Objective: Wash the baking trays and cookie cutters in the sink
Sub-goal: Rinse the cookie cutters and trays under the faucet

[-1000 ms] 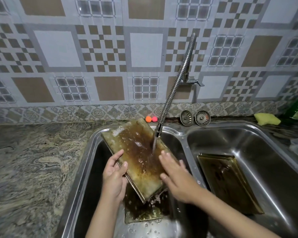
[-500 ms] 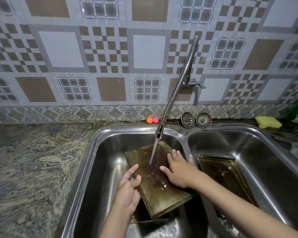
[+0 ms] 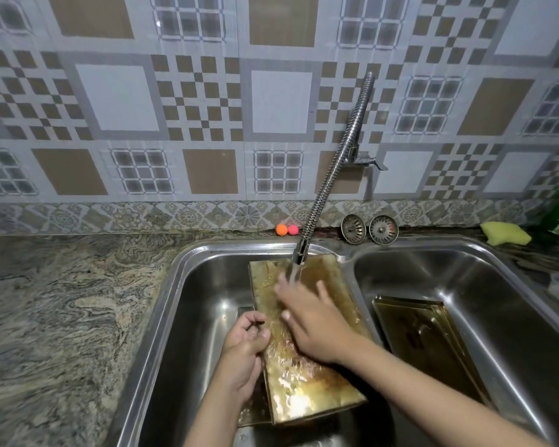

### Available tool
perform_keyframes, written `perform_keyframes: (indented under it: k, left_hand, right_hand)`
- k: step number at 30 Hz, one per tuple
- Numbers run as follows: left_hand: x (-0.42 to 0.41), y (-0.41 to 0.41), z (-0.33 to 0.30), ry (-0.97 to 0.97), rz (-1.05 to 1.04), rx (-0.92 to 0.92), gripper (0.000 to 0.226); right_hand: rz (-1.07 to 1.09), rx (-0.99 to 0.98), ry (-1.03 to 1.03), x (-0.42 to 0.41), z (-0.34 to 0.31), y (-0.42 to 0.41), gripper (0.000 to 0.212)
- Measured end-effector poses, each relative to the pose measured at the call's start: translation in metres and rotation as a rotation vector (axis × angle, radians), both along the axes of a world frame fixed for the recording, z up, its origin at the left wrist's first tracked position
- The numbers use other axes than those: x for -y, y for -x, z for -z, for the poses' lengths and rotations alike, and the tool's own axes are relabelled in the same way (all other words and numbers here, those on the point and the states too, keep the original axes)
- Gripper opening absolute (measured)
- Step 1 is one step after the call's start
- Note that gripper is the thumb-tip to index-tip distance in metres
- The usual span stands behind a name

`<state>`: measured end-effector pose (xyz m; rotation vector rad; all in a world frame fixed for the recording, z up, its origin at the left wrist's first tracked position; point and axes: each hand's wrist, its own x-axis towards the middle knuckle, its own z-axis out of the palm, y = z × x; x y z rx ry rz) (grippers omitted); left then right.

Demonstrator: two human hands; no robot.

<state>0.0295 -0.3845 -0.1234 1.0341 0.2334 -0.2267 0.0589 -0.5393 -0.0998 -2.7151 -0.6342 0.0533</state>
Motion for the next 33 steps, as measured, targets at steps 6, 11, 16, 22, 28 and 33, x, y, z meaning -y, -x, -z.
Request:
perform_keyframes:
  k: [6, 11, 16, 22, 28, 33]
  left_hand:
    - [-0.021, -0.006, 0.016, 0.018, -0.162, -0.077, 0.035]
    - [-0.019, -0.014, 0.031, -0.038, -0.162, -0.111, 0.035]
    - [-0.01, -0.02, 0.037, -0.055, -0.138, -0.144, 0.032]
    - [-0.01, -0.023, 0.055, -0.214, -0.04, -0.151, 0.034]
    - [-0.021, -0.033, 0.121, -0.755, 0.152, -0.358, 0.038]
    - [-0.005, -0.034, 0.141, -1.248, 0.394, -0.451, 0.051]
  right_hand:
    - [0.024, 0.106, -0.343, 0.033, 0.022, 0.031, 0.036]
    - [0.439, -0.141, -0.845, 0.054, 0.013, 0.031, 0.033]
    - [0.551, -0.547, -1.363, 0.053, 0.005, 0.041, 0.033]
    - [0.603, -0.472, -1.52, 0.062, -0.016, 0.041, 0.034]
    - [0.678, -0.048, -1.493, 0.124, -0.061, 0.043, 0.037]
    - [0.767, 0.226, -1.131, 0.174, -0.065, 0.05, 0.04]
